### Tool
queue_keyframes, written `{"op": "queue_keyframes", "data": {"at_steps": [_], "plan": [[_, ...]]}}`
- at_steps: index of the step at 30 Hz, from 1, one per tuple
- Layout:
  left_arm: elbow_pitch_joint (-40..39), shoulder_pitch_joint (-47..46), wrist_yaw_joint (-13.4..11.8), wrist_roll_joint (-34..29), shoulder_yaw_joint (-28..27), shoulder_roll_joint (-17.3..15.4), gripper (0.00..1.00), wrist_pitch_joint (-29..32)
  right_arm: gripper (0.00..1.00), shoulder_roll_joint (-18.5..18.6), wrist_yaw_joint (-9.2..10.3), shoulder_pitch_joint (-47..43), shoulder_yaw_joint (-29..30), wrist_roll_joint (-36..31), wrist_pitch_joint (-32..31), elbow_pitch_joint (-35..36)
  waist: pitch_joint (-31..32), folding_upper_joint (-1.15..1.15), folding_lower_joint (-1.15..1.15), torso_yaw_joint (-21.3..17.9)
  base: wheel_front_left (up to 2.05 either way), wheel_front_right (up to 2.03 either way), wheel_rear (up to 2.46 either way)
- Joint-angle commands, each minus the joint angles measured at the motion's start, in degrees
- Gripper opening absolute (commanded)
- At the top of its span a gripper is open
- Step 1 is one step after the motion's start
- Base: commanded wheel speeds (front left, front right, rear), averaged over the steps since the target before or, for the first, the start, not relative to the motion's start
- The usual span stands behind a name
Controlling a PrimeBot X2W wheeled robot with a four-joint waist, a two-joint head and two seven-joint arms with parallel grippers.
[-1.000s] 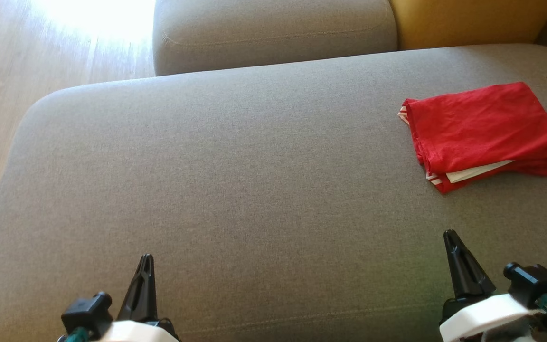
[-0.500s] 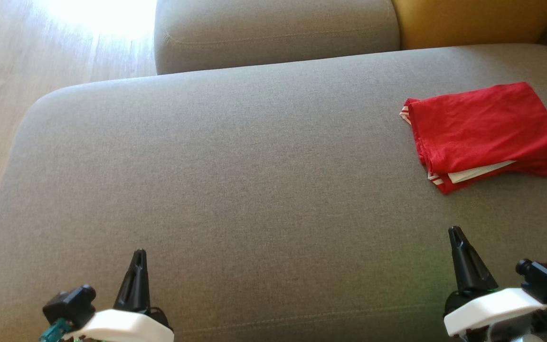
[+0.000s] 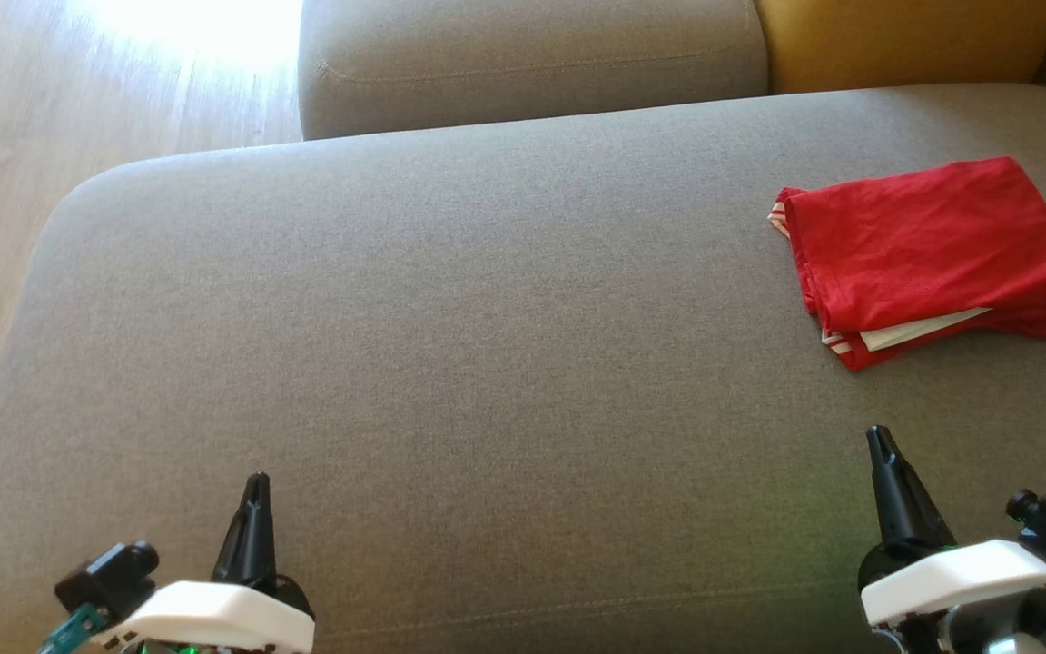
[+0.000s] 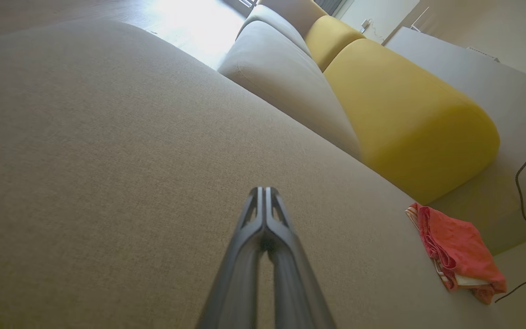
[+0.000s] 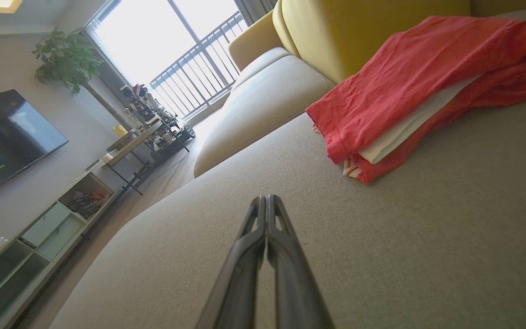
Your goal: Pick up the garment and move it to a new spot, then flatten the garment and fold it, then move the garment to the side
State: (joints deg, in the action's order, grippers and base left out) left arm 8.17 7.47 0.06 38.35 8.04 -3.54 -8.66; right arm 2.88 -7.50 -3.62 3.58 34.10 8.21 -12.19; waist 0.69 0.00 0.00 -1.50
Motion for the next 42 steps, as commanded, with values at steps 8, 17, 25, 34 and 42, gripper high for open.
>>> {"op": "queue_keyframes", "data": {"at_steps": [8, 17, 25, 34, 42], "plan": [[-0.87, -4.09, 1.18, 6.38, -2.31, -1.02, 0.0, 1.22, 0.0, 0.79, 0.0, 3.73, -0.01, 6.77, -1.5, 1.36, -0.09, 0.0, 0.0, 0.15, 0.0, 0.0, 0.0], [-0.08, -5.22, 1.95, 12.53, -3.37, -1.12, 0.0, 2.57, 0.0, 0.84, 0.0, 4.46, 0.15, 13.2, -2.95, 0.99, -0.18, 0.0, 0.0, 0.31, 0.0, 0.0, 0.0], [0.63, -6.22, 2.62, 17.96, -4.36, -1.18, 0.0, 3.81, 0.0, 0.86, 0.0, 5.1, 0.31, 18.9, -4.26, 0.65, -0.27, 0.0, 0.0, 0.46, 0.0, 0.0, 0.0], [1.44, -7.36, 3.39, 24.04, -5.52, -1.22, 0.0, 5.24, 0.0, 0.88, 0.0, 5.82, 0.52, 25.29, -5.74, 0.27, -0.36, 0.0, 0.0, 0.62, 0.0, 0.0, 0.0], [2.16, -8.38, 4.06, 29.41, -6.57, -1.24, 0.0, 6.53, 0.0, 0.88, 0.0, 6.47, 0.72, 30.96, -7.08, -0.07, -0.45, 0.0, 0.0, 0.77, 0.0, 0.0, 0.0]]}}
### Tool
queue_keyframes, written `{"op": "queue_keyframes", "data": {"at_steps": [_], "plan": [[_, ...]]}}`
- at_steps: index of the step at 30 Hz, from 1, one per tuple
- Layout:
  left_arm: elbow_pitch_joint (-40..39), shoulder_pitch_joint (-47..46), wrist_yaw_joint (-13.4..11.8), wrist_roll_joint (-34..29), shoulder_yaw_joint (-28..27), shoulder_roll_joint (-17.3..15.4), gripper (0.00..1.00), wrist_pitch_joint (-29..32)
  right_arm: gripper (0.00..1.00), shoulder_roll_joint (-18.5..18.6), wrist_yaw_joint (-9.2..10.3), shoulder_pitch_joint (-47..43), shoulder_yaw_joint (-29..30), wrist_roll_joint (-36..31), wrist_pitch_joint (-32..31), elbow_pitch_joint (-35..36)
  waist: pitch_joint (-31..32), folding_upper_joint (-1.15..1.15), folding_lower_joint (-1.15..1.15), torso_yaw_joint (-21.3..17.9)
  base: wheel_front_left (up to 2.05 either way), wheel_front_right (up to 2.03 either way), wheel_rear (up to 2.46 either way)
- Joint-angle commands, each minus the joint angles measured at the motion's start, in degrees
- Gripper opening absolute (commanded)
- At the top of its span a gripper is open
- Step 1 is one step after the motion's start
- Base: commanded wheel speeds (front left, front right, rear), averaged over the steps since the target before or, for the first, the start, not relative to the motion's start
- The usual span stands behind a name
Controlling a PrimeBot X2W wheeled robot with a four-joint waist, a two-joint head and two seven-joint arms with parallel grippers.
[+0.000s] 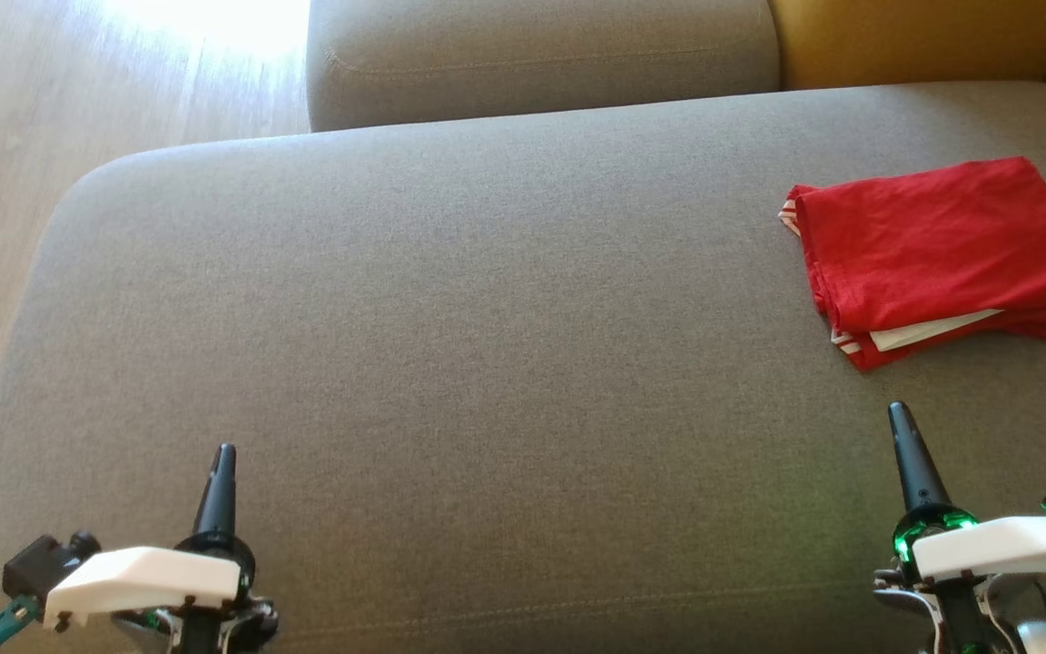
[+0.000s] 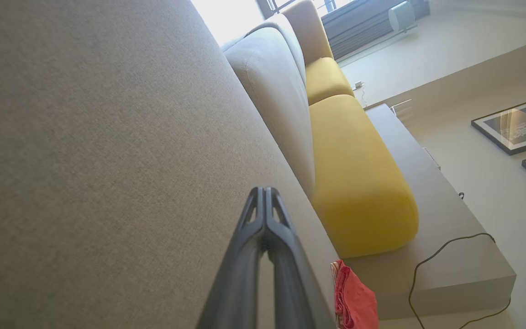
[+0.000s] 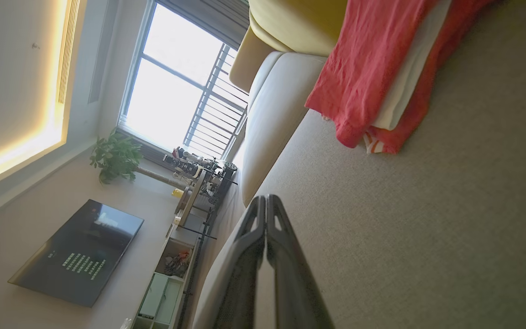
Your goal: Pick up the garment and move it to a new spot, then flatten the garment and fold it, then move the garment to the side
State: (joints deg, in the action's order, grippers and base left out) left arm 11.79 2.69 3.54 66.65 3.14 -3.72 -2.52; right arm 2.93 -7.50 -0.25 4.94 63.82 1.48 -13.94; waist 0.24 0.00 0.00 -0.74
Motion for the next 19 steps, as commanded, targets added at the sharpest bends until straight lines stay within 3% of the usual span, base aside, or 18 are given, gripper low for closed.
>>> {"op": "queue_keyframes", "data": {"at_steps": [1, 19], "plan": [[-1.38, -3.73, 0.66, 1.76, -1.8, -1.06, 0.0, 0.55, 0.0, 0.84, 0.0, 3.18, -0.62, 1.93, -0.5, 1.63, -0.01, 0.0, 0.0, 0.03, 0.0, 0.0, 0.0], [0.16, -5.9, 2.1, 13.11, -4.13, -1.03, 0.0, 3.37, 0.0, 0.81, 0.01, 4.56, -0.15, 13.93, -3.38, 0.91, -0.19, 0.0, 0.0, 0.34, 0.0, 0.0, 0.0]]}}
